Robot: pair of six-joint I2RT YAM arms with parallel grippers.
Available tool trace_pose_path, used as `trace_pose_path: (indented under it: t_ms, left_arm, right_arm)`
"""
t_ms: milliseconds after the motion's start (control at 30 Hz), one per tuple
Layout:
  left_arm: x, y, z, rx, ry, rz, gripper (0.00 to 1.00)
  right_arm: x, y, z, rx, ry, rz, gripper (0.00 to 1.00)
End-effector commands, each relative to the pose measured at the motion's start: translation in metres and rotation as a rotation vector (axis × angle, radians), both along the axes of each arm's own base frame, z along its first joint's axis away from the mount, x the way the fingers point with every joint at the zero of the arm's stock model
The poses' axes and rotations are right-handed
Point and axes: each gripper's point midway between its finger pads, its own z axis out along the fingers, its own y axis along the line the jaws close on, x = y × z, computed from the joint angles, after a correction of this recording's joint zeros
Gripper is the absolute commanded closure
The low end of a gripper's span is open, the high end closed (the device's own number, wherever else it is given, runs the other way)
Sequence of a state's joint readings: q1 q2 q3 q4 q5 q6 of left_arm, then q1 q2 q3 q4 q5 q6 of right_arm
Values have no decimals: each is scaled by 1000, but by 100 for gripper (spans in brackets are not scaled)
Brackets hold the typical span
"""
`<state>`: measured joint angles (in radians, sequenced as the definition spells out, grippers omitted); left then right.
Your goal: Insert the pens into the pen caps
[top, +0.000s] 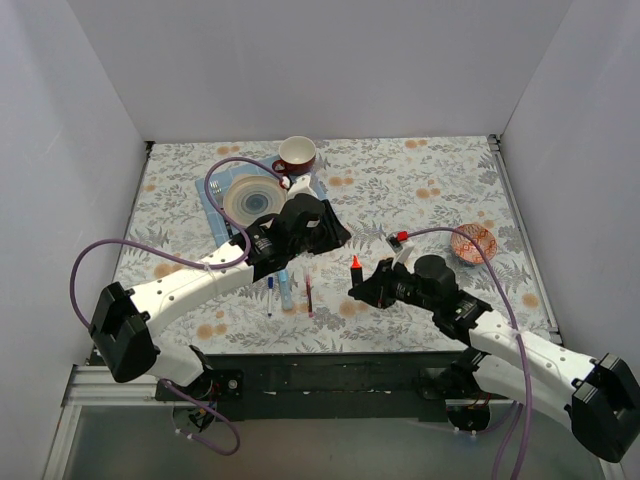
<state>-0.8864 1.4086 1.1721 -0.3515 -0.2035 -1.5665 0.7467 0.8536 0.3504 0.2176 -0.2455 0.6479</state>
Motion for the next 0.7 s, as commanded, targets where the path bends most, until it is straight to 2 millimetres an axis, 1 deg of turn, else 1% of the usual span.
trace_pose_path:
  t_ms: [0,333,667]
  left_arm:
    - [-7,3,21,-36,-49,-35,100]
    - [-13,1,19,-53,-39,-65,100]
    - [-14,-3,5,-29,-20,-87,100]
  right_arm:
    - [16,18,51,98,-125,13,99]
    - [20,28,54,103,-115,32,99]
    - [19,32,53,110,-112,40,99]
